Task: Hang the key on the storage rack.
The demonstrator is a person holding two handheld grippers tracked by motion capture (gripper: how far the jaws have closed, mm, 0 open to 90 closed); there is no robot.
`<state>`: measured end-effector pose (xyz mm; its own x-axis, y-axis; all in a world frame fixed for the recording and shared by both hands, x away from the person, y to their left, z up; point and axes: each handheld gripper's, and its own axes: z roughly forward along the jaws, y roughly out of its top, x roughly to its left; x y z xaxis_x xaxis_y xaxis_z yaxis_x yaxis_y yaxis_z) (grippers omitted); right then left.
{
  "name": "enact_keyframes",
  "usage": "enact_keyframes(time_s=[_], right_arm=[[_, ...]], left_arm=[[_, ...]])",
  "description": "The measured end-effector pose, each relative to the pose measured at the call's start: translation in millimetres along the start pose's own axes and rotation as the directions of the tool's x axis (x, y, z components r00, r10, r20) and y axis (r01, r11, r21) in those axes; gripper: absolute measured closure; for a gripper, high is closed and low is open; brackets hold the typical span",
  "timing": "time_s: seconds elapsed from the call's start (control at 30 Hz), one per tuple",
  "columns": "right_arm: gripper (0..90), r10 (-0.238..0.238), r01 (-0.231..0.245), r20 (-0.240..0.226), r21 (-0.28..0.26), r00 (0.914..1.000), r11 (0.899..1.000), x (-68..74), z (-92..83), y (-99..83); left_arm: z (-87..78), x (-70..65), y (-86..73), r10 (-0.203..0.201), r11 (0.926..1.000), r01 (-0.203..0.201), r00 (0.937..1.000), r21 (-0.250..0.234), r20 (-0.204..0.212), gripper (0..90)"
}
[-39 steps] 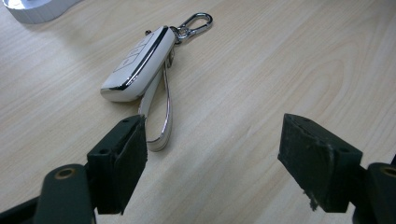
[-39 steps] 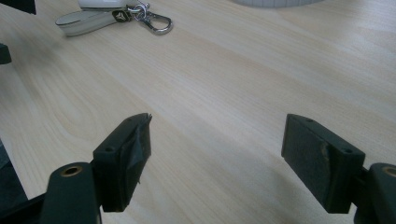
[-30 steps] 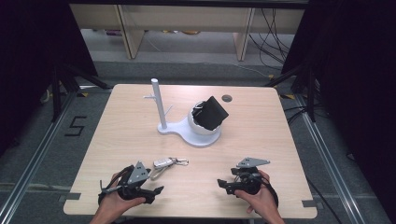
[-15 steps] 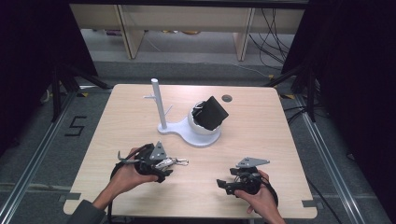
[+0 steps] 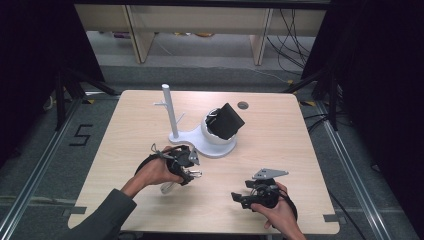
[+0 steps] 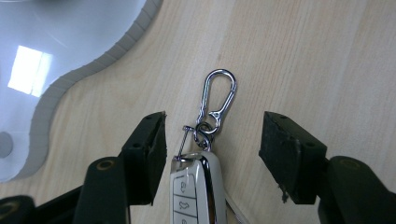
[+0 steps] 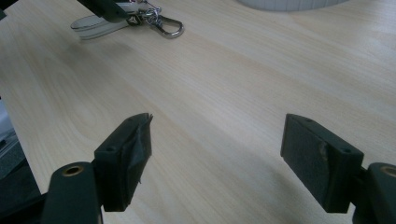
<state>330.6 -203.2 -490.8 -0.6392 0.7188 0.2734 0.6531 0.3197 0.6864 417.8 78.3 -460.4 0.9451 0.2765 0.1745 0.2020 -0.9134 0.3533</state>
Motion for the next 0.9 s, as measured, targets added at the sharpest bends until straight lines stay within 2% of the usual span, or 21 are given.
enact_keyframes(time_s=[0.1, 0.2, 0.3, 0.33, 0.37, 0.4, 0.5, 0.53, 0.57, 0.6, 0.73, 0.77, 0.8, 0.83, 0.87, 0.9], right_arm=[[25.7, -0.015, 0.015, -0.014, -0.002, 0.9998, 1.000, -0.1, 1.5, 0.1], [25.7, 0.001, -0.001, -0.012, 0.008, 0.9999, 1.000, 1.4, 1.2, 0.0], [25.7, -0.022, 0.022, -0.004, -0.002, 0.9998, 1.000, -1.2, 1.4, 0.2], [25.7, 0.007, -0.007, -0.008, 0.008, 0.9999, 1.000, 0.9, 0.8, 0.2], [25.7, -0.020, 0.020, -0.006, -0.001, 0.9998, 1.000, -1.7, 1.2, 0.3], [25.7, -0.001, 0.001, -0.009, 0.005, 1.0000, 1.000, 0.0, 0.9, 0.0], [25.7, 0.008, -0.008, -0.011, 0.006, 0.9999, 1.000, 0.4, 0.8, 0.2], [25.7, -0.007, 0.007, -0.008, 0.004, 0.9999, 1.000, -0.4, 1.0, 0.4], [25.7, 0.001, -0.001, -0.011, 0.006, 0.9999, 1.000, 0.5, 0.9, 0.1], [25.7, -0.011, 0.011, -0.011, 0.004, 0.9999, 1.000, -0.3, 1.0, 0.3], [25.7, -0.003, 0.003, -0.014, 0.002, 0.9999, 1.000, -0.5, 0.9, 0.5], [25.7, 0.006, -0.006, -0.018, 0.006, 0.9998, 1.000, 0.4, 0.8, 0.2], [25.7, 0.006, -0.006, -0.018, 0.006, 0.9998, 1.000, 0.4, 0.8, 0.2], [25.7, -0.006, 0.006, -0.013, 0.000, 0.9999, 1.000, -0.7, 1.0, 0.8], [25.7, -0.005, 0.005, -0.012, 0.002, 0.9999, 1.000, -0.3, 0.9, 0.8], [25.7, -0.003, 0.003, -0.016, 0.004, 0.9999, 1.000, 0.3, 0.9, 0.5]], left_arm=[[3.9, 3.1, 3.2, 0.011, 0.9997, -0.011, 0.9998, 0.023, 0.015, 42.7], [8.7, 8.2, 6.0, 0.021, 0.9988, -0.022, 0.9995, 0.045, 0.023, 45.0], [13.3, 11.3, 8.6, 0.037, 0.9957, -0.040, 0.9988, 0.084, 0.032, 46.4], [14.8, 11.6, 9.5, 0.045, 0.9945, -0.048, 0.9982, 0.093, 0.041, 47.6], [17.1, 11.7, 11.4, 0.055, 0.9927, -0.060, 0.9971, 0.105, 0.053, 47.9], [18.2, 12.2, 12.5, 0.060, 0.9922, -0.066, 0.9964, 0.106, 0.060, 48.2], [20.1, 12.8, 13.9, 0.065, 0.9903, -0.073, 0.9955, 0.118, 0.069, 50.9], [22.8, 13.6, 15.2, 0.073, 0.9853, -0.085, 0.9939, 0.148, 0.082, 51.7], [23.7, 13.5, 15.6, 0.079, 0.9833, -0.092, 0.9933, 0.157, 0.084, 52.1], [24.8, 13.3, 16.0, 0.074, 0.9821, -0.088, 0.9930, 0.166, 0.092, 52.6], [26.7, 15.0, 18.4, 0.083, 0.9795, -0.099, 0.9918, 0.176, 0.097, 56.6], [26.8, 14.4, 19.9, 0.066, 0.9790, -0.088, 0.9907, 0.184, 0.119, 58.7], [26.8, 14.4, 19.9, 0.066, 0.9790, -0.088, 0.9907, 0.184, 0.119, 59.8], [27.7, 15.0, 21.1, 0.074, 0.9774, -0.096, 0.9895, 0.188, 0.125, 60.1], [29.7, 15.0, 21.9, 0.076, 0.9721, -0.103, 0.9881, 0.210, 0.134, 61.1], [29.8, 16.0, 22.7, 0.082, 0.9705, -0.111, 0.9871, 0.214, 0.137, 62.1]])
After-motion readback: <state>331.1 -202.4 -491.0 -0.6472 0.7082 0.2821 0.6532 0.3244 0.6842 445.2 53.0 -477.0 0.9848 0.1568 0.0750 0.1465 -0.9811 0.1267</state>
